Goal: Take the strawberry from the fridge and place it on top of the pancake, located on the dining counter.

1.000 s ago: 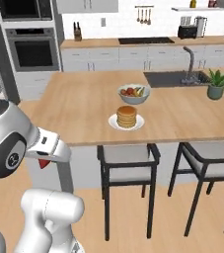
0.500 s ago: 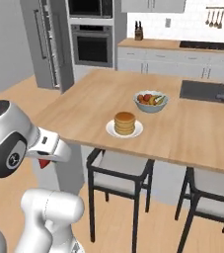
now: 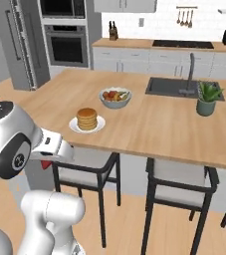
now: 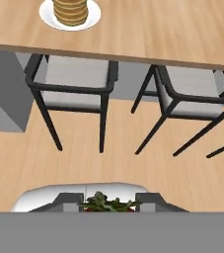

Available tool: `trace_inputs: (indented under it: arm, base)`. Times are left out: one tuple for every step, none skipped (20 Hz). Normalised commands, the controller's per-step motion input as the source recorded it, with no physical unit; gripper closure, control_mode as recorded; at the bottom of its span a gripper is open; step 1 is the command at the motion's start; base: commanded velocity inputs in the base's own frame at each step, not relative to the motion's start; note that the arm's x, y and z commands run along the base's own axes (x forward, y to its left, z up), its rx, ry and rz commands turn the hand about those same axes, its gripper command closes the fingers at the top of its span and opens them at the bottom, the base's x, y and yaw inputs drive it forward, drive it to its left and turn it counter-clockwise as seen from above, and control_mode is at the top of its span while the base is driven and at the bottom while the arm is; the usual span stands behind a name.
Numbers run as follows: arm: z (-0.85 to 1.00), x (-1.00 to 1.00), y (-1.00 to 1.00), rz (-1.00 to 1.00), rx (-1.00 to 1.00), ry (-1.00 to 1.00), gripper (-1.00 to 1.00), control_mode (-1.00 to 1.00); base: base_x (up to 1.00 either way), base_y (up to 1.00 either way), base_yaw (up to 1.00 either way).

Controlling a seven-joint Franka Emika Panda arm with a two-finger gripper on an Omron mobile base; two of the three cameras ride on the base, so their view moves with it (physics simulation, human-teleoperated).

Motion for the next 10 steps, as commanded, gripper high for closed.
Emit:
trace_inputs:
  arm:
    - [0.0, 0.0, 0.0, 0.0, 0.0, 0.0, 1.0, 1.0]
    - [0.0, 0.0, 0.0, 0.0, 0.0, 0.0, 1.0, 1.0]
    - [0.0, 0.0, 0.0, 0.0, 0.0, 0.0, 1.0, 1.0]
    - [0.0, 0.0, 0.0, 0.0, 0.0, 0.0, 1.0, 1.0]
    - [0.0, 0.0, 0.0, 0.0, 0.0, 0.0, 1.0, 1.0]
    - [0.0, 0.0, 0.0, 0.0, 0.0, 0.0, 1.0, 1.0]
    - [0.0, 0.0, 0.0, 0.0, 0.0, 0.0, 1.0, 1.0]
    - [0.0, 0.0, 0.0, 0.0, 0.0, 0.0, 1.0, 1.0]
    - [0.0, 0.0, 0.0, 0.0, 0.0, 0.0, 1.0, 1.0]
    - [0.0, 0.0, 0.0, 0.0, 0.0, 0.0, 1.0, 1.0]
  base:
    - [0.07, 0.41, -0.33]
    - [0.07, 0.69, -0.19]
    - [0.0, 0.8, -0.11]
    - [0.0, 0.81, -0.11]
    - [0.0, 0.72, -0.09]
    - [0.06, 0.79, -0.09]
    - [0.06, 0.86, -0.08]
    - [0.01, 0.89, -0.06]
    - [0.01, 0.81, -0.05]
    - [0.06, 0.51, 0.0]
